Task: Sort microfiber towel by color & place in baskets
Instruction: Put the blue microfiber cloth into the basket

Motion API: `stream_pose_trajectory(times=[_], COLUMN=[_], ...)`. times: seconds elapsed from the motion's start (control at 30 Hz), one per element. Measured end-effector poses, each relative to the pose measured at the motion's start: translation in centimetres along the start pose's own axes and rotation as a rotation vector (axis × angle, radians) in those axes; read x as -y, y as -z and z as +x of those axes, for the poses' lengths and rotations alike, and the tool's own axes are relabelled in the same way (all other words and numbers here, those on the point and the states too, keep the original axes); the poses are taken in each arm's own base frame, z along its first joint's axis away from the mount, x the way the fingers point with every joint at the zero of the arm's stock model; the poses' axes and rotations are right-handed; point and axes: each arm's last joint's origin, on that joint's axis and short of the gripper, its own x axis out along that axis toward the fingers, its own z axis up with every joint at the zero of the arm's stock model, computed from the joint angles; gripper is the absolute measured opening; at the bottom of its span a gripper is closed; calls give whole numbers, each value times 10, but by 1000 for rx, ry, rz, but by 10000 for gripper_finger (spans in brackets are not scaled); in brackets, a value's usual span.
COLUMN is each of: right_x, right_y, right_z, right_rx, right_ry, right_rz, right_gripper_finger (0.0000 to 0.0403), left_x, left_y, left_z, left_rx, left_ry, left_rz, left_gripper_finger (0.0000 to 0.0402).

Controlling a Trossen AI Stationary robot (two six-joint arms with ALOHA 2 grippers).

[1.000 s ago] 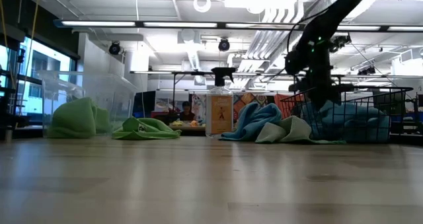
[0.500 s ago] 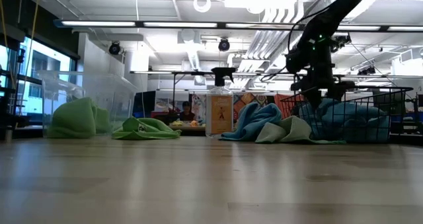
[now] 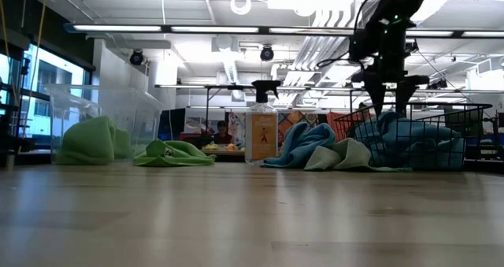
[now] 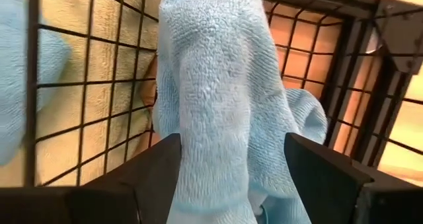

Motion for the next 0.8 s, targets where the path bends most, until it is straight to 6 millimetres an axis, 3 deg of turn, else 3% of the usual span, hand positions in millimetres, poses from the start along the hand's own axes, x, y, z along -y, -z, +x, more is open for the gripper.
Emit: stream_pose_trajectory(times=[0.27, 0.53, 0.8], right_x=[-3, -34, -79], right_y=[18, 40, 60], right_z=[-55, -114, -132], right_rx=[307, 718, 869], right_ry=[-109, -382, -588], right_rz=[-72, -256, -486], right_gripper_finger=[265, 265, 265], left_x=[1, 10, 20], left_y=[-3, -12, -17], left_z=[1, 19, 54], left_rx=[27, 84, 77], left_ry=[2, -40, 48], left_rz=[60, 171, 139], left_gripper_finger=[207, 207, 207])
